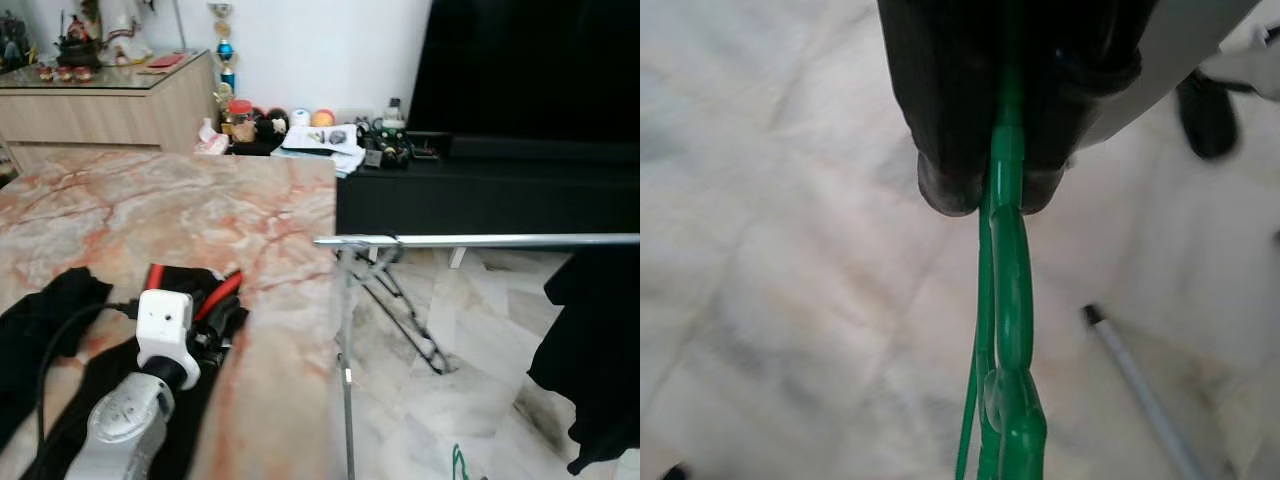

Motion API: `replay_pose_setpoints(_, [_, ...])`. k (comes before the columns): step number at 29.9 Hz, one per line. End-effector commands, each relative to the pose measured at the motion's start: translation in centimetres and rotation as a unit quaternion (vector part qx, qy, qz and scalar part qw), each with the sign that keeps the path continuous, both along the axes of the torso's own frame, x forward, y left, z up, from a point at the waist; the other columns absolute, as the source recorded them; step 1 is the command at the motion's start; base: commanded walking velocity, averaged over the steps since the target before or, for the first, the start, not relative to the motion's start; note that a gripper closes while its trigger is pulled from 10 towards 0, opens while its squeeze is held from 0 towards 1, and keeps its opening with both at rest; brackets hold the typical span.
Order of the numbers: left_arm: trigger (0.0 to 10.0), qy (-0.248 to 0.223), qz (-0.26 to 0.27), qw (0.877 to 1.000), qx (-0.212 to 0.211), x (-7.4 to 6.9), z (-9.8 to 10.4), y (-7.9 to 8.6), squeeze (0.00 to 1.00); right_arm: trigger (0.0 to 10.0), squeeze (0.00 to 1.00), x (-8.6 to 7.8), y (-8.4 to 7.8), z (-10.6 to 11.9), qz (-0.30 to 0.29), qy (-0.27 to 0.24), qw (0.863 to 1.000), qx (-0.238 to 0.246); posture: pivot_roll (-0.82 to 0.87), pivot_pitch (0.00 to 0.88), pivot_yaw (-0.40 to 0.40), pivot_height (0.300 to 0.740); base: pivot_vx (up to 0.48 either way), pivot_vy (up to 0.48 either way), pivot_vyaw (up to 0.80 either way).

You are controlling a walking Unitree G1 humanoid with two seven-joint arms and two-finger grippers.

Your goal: Hang hanger

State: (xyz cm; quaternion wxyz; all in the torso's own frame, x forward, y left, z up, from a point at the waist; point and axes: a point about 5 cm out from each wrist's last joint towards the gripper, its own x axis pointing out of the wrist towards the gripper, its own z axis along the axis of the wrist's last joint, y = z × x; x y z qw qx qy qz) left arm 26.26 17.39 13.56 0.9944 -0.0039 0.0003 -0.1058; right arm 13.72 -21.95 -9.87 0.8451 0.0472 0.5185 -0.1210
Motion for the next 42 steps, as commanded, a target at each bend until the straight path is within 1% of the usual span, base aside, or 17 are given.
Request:
replay_pose_setpoints(1, [10.0,-0.014,0.009,1.0,0.008,0.2,0.7,0.7,0.0,10.0,0.0,0.9,0.4,0.3,-0.001,-0.016,1.0,0.005,0.19,0.0,0.022,0.74,0.0,-0.48,0.0])
replay_pose_setpoints(8, [10.0,-0.013,0.009,1.0,0.009,0.2,0.6,0.5,0.0,10.0,0.0,1.0,0.4,0.3,0.002,-0.015,1.0,0.003,0.2,0.0,0.021,0.74,0.0,-0.48,0.0])
replay_pose_setpoints(9, [10.0,-0.013,0.008,1.0,0.012,0.2,0.6,0.5,0.0,10.0,0.0,1.0,0.4,0.3,0.007,-0.013,1.0,0.002,0.2,0.0,0.021,0.74,0.0,-0.48,0.0])
replay_pose_setpoints(11, [10.0,-0.013,-0.002,1.0,0.022,0.2,0.5,0.2,0.0,10.0,0.0,1.2,0.3,0.4,0.045,-0.01,0.999,-0.008,0.2,0.0,0.021,0.74,0.0,-0.48,0.0])
replay_pose_setpoints(12, [10.0,-0.013,-0.002,1.0,0.022,0.2,0.5,0.2,0.0,10.0,0.0,1.2,0.3,0.4,0.045,-0.01,0.999,-0.008,0.2,0.0,0.021,0.74,0.0,-0.48,0.0])
replay_pose_setpoints(13, [10.0,-0.012,-0.01,1.0,0.022,0.3,0.4,-0.2,0.0,10.0,0.0,1.2,0.3,0.4,0.055,-0.011,0.998,-0.013,0.18,0.0,0.026,0.74,0.0,-0.48,0.0])
replay_pose_setpoints(17, [10.0,-0.01,-0.017,1.0,0.02,0.3,0.4,-0.5,0.0,10.0,0.0,1.2,0.2,0.4,0.047,-0.014,0.999,-0.017,0.18,0.0,0.024,0.74,0.0,-0.48,0.0])
replay_pose_setpoints(20, [10.0,0.007,-0.045,0.999,0.026,0.3,-0.4,-1.3,0.0,10.0,0.0,1.4,0.1,0.5,0.04,-0.026,0.999,-0.022,0.17,0.0,0.027,0.74,0.0,0.0,0.0])
replay_pose_setpoints(23, [10.0,0.01,-0.054,0.998,0.024,0.3,-0.5,-1.5,0.0,10.0,0.0,1.4,0.1,0.6,0.034,-0.029,0.999,-0.022,0.17,0.0,0.027,0.74,0.0,0.0,0.0])
replay_pose_setpoints(27, [10.0,0.013,-0.082,0.995,0.051,0.2,-0.8,-2.2,0.0,10.0,0.0,1.5,0.1,0.6,0.039,-0.031,0.998,-0.027,0.16,0.0,0.029,0.74,0.0,0.0,0.0])
replay_pose_setpoints(31, [10.0,0.015,-0.089,0.993,0.072,0.2,-1.1,-2.5,0.0,10.0,0.0,1.5,0.2,0.6,0.031,-0.034,0.999,-0.023,0.16,0.0,0.032,0.74,0.0,0.0,0.0])
replay_pose_setpoints(34, [10.0,0.012,-0.085,0.993,0.082,0.3,-1.1,-2.4,0.0,10.0,0.0,1.5,0.2,0.6,0.029,-0.033,0.999,-0.021,0.16,0.0,0.032,0.74,0.0,0.0,0.0])
replay_pose_setpoints(42, [10.0,0.014,-0.088,0.992,0.088,0.5,-1.3,-2.3,0.0,10.0,0.0,1.4,0.3,0.5,0.025,-0.031,0.999,-0.024,0.14,0.0,0.039,0.74,0.0,-0.48,0.0])
